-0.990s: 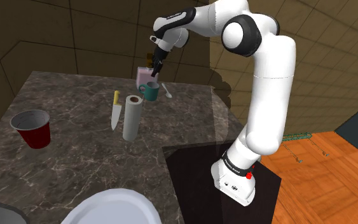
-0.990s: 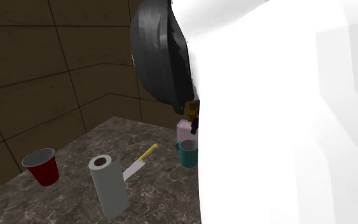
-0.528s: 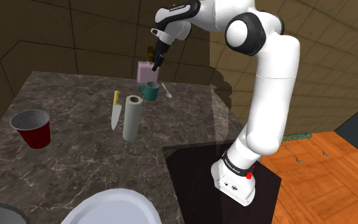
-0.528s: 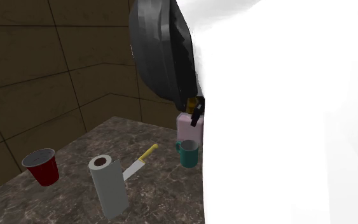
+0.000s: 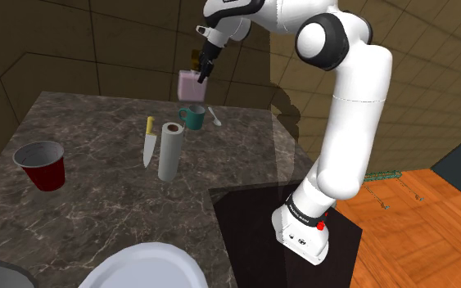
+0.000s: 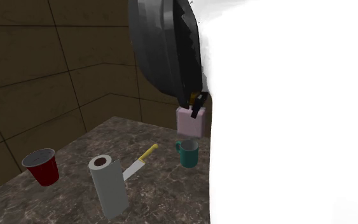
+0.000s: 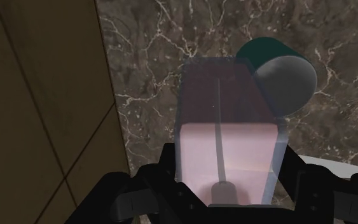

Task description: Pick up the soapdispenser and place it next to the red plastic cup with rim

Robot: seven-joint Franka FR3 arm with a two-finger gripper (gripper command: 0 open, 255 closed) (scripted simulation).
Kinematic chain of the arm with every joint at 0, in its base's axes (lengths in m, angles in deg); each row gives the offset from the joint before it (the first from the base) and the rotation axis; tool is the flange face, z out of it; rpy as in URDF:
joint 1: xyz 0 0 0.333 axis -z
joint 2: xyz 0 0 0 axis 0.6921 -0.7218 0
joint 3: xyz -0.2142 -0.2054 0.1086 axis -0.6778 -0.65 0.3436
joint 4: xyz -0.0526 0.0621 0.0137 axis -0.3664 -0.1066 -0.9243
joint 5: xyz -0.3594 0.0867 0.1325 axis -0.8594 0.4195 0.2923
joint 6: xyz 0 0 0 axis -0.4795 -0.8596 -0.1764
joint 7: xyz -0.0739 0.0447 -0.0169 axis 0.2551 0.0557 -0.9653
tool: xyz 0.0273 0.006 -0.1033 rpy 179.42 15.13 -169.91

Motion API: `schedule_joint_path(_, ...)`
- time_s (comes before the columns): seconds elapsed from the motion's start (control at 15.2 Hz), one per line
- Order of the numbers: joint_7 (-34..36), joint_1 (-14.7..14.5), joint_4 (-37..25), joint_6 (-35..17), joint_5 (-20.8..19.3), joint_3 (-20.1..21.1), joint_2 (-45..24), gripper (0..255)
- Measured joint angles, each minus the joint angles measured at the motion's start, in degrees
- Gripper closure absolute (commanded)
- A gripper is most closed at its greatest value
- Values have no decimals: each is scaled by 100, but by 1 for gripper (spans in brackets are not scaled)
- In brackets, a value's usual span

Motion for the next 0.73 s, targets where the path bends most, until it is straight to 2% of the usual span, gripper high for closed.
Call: schedule_joint_path(0.73,247,37,-679,751,-144,-54,115,255)
